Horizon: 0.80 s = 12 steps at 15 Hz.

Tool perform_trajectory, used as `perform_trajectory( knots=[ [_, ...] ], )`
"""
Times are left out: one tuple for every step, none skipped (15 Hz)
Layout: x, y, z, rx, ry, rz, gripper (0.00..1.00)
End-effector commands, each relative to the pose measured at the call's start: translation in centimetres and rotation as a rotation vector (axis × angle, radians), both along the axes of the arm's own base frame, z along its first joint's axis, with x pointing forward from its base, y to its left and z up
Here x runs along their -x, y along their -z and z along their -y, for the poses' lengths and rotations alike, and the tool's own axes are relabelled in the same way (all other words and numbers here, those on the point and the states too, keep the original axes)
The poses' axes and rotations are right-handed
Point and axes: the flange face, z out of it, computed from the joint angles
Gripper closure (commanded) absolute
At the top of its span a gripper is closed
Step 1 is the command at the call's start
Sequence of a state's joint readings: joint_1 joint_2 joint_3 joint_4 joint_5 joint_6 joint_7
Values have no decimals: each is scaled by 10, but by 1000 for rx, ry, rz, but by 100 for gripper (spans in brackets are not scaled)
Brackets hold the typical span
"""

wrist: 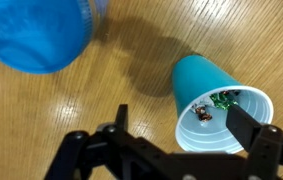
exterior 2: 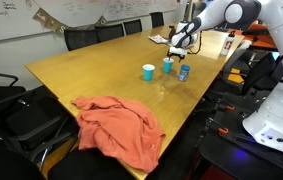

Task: Pour the sweets in the right cup onto the table then put two sweets in the left cup

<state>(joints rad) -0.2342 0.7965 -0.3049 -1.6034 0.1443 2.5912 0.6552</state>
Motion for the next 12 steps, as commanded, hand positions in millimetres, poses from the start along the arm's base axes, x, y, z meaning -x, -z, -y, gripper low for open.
perform_trajectory(
  knots=[
    [-1, 2, 2, 0, 19, 1, 0],
    [0, 3, 2, 0, 21, -1, 0],
    [0, 4, 2, 0, 20, -3, 0],
    [0, 5, 2, -1, 20, -4, 0],
    [0, 5, 2, -1, 20, -4, 0],
    [0, 5, 2, -1, 20, -4, 0],
    [-1, 2, 4, 18, 44, 13, 0],
    [-3, 2, 6, 16, 60, 17, 0],
    [-4, 2, 9, 25, 79, 22, 0],
    [-6, 2, 13, 25, 100, 24, 0],
    [-6, 3, 15, 27, 118, 27, 0],
    [-7, 4, 18, 28, 134, 26, 0]
  ],
)
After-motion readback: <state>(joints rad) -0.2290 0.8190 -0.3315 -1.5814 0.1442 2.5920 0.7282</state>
